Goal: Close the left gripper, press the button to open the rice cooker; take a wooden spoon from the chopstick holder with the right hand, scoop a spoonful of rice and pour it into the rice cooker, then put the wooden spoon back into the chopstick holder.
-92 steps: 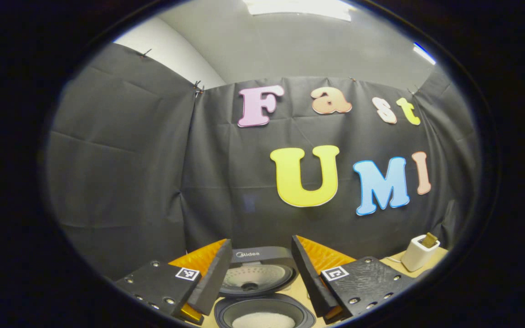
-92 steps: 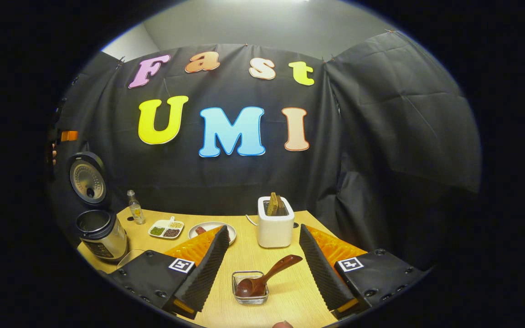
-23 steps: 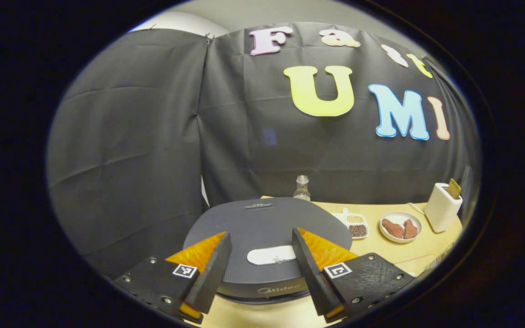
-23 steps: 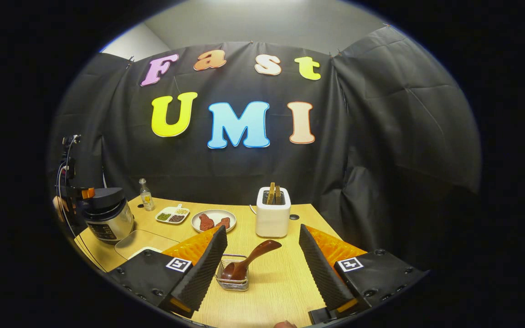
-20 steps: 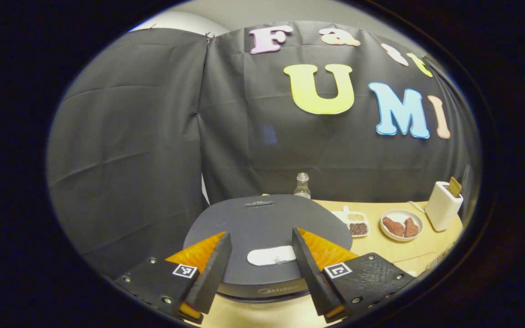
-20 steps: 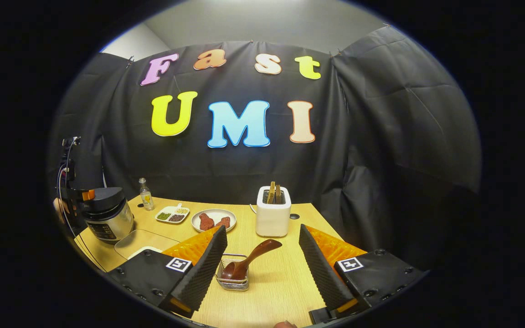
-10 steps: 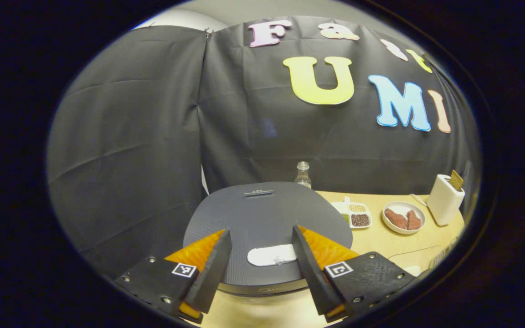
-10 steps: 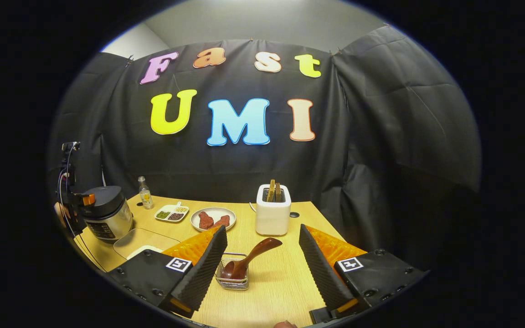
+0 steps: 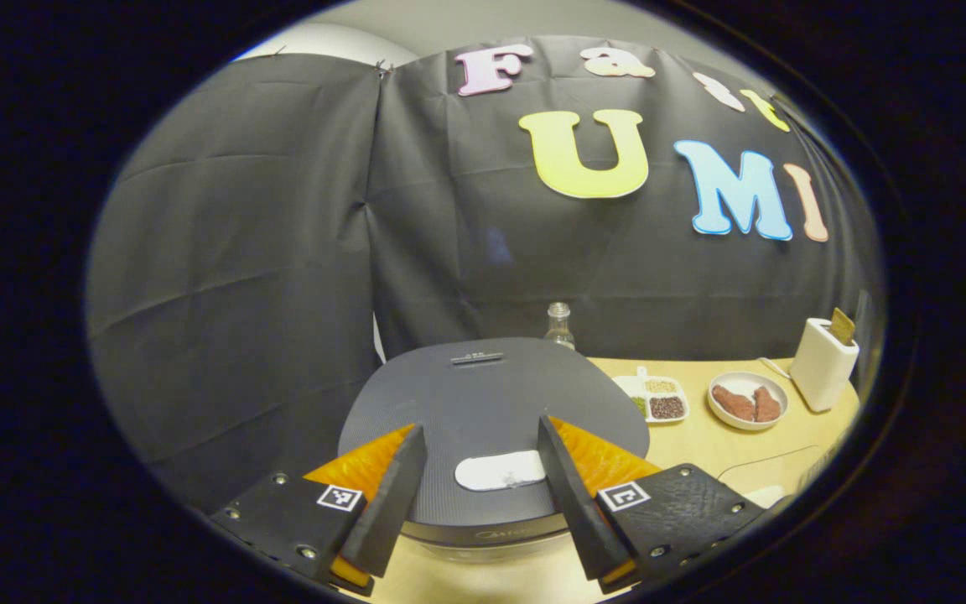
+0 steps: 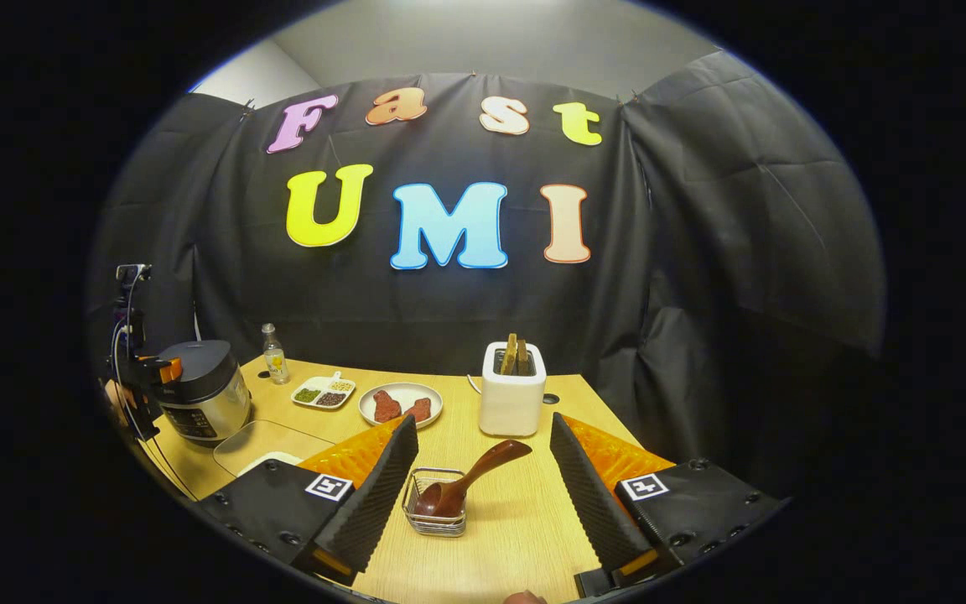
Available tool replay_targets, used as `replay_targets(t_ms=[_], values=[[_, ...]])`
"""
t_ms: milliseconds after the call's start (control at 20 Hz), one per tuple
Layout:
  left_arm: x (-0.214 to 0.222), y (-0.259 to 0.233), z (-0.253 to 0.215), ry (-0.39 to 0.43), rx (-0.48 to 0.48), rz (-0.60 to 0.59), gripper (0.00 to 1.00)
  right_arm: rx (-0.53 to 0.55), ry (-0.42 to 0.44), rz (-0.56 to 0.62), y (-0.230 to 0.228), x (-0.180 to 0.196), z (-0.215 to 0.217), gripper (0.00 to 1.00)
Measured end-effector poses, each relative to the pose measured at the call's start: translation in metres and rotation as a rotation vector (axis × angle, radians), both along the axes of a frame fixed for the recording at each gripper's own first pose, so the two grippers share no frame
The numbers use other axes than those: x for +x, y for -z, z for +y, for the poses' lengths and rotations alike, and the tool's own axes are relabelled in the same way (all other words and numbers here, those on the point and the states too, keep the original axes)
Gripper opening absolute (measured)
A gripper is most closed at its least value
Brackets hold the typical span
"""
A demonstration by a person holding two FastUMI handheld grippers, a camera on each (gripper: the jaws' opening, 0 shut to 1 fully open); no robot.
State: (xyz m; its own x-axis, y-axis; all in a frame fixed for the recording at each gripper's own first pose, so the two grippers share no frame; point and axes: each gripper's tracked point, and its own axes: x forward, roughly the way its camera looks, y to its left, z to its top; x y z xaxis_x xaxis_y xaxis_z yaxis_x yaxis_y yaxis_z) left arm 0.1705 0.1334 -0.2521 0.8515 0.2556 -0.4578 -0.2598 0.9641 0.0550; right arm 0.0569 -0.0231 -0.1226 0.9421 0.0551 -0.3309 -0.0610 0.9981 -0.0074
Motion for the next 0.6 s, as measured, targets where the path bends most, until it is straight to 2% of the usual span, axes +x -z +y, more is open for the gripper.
replay_targets(t_ms=[200,400,600], values=[[0.0,-0.026,-0.012,0.048,0.02,-0.057,0.82,0.004,0.0,-0.02,-0.01,0.002,-0.001,1.0],[-0.01,-0.081,-0.035,0.106,0.026,-0.155,0.82,0.024,-0.02,-0.049,-0.022,0.001,0.001,1.0],[-0.034,-0.141,-0.06,0.123,0.008,-0.244,0.82,0.037,-0.051,-0.082,-0.034,-0.004,0.001,1.0]])
